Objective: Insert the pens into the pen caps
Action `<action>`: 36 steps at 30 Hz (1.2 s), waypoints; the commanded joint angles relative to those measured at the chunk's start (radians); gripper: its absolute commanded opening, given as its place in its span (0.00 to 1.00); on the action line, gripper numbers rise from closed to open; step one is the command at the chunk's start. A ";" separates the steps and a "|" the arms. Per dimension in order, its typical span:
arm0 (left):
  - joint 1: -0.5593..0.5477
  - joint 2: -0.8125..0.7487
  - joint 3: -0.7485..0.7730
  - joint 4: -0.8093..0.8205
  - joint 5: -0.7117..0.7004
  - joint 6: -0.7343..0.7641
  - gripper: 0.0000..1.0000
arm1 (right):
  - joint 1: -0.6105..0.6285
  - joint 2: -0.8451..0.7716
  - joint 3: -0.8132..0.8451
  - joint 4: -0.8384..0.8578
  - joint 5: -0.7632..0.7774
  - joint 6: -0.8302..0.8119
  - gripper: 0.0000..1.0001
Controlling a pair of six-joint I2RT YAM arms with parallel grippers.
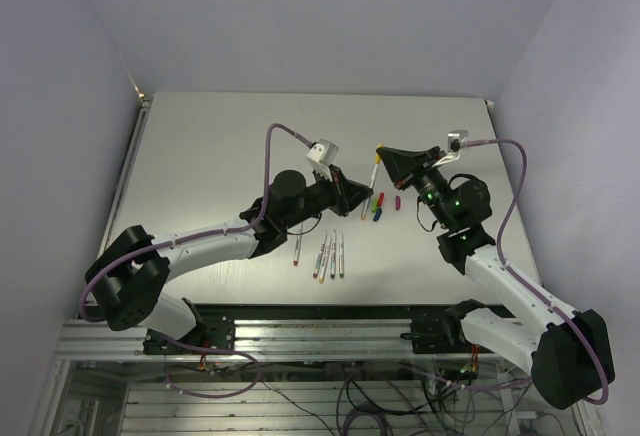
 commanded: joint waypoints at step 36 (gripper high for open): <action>-0.003 -0.066 0.038 0.188 -0.243 0.224 0.07 | 0.024 0.105 0.024 -0.272 -0.259 0.022 0.00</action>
